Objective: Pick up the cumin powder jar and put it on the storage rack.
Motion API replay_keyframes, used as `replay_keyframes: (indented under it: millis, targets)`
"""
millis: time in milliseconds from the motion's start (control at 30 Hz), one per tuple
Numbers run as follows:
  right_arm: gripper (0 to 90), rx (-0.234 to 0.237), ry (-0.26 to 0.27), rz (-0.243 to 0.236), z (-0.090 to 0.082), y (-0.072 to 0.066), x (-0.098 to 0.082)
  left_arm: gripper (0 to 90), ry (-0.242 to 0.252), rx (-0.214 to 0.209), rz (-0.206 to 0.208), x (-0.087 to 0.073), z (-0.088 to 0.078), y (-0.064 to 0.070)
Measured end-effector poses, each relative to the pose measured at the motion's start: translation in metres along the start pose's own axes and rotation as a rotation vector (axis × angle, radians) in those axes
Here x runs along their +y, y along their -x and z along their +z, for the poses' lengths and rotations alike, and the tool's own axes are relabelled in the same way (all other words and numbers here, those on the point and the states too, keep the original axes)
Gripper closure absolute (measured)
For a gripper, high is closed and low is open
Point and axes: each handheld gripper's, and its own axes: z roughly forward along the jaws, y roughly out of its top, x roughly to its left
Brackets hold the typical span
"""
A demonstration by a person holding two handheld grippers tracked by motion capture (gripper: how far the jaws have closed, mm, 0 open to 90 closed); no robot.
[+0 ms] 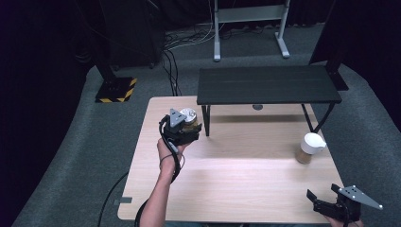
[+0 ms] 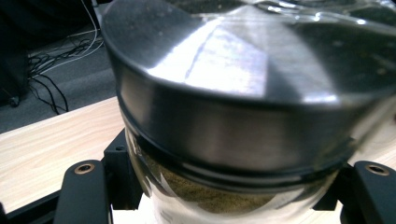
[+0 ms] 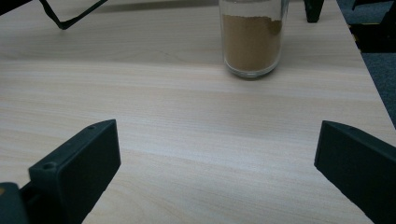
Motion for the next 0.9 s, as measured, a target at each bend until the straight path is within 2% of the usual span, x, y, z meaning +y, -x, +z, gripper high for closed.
replay_keyframes:
  millis: [900]
  targets:
    - [0.0,-0.007,0.003,-0.007,-0.003,0.002,0.001,30.7,0.005,-0.017,0.021,0.017,0.011,0.003]
